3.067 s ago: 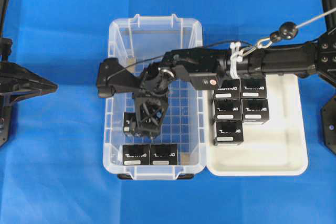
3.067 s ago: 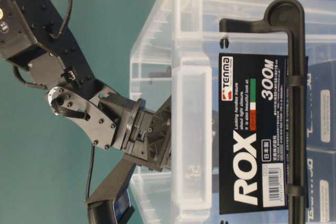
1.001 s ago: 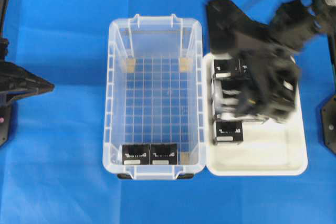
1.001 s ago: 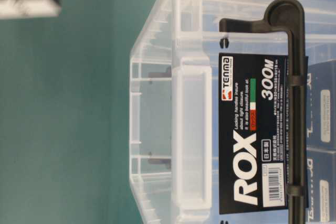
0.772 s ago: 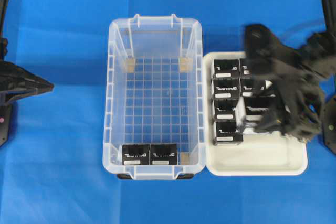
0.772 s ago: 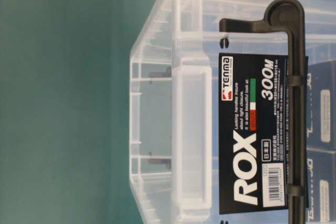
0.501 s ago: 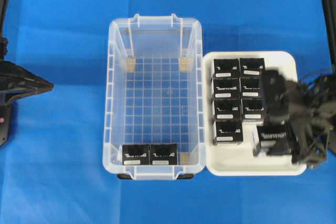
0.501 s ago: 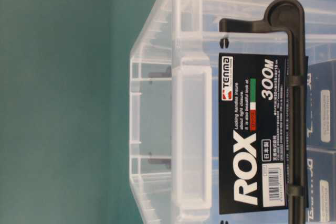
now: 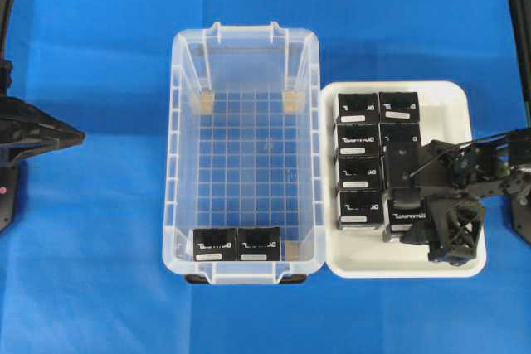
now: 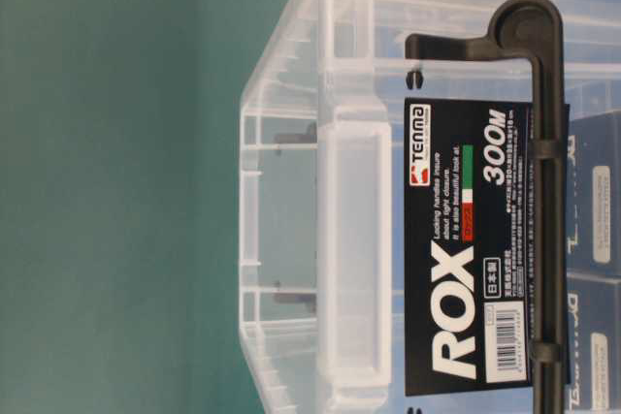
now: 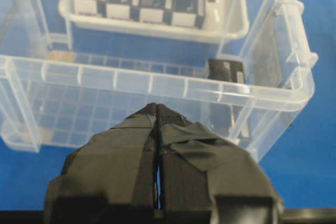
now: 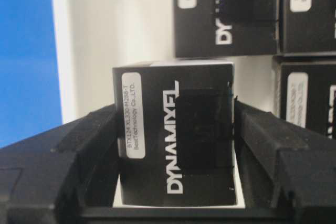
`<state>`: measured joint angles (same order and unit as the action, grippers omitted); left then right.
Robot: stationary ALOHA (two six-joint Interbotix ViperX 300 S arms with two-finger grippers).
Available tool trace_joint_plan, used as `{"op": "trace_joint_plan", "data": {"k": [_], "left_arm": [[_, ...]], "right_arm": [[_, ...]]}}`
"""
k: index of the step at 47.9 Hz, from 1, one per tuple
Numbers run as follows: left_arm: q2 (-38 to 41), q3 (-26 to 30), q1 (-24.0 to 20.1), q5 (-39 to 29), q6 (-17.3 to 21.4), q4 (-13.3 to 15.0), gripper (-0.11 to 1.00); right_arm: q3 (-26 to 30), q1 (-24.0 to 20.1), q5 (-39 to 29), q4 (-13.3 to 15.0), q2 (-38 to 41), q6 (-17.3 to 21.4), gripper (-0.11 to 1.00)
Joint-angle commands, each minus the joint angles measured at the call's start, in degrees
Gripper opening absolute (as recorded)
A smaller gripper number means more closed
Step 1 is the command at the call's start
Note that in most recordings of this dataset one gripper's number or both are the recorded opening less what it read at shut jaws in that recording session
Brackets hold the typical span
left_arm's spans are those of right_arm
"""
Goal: Pick the box from inside the plastic case
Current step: 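Carry the box right and lower it onto the white tray's lower-right corner, then open the right gripper to release the box on the tray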
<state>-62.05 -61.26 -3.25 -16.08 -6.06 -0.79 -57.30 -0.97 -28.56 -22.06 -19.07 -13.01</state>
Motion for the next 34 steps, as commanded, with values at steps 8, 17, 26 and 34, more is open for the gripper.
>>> {"op": "trace_joint_plan", "data": {"k": [8, 17, 26, 34], "left_arm": [[0.6, 2.4, -0.1, 0.6, 0.1, -0.2, -0.04], [0.6, 2.3, -0.2, 0.5, 0.1, -0.1, -0.04], [0.6, 2.3, -0.3, 0.2, 0.3, -0.2, -0.04], [0.4, 2.3, -0.3, 0.3, 0.3, -0.1, -0.04]], "right_arm": [[0.3, 0.9, 0.9, 0.2, 2.1, 0.4, 0.66], [0.4, 1.5, 0.4, 0.2, 2.1, 0.4, 0.66], [1.8, 1.6, -2.7, 0.2, 1.8, 1.1, 0.63], [2.4, 1.7, -1.9, 0.2, 1.8, 1.1, 0.69]]}}
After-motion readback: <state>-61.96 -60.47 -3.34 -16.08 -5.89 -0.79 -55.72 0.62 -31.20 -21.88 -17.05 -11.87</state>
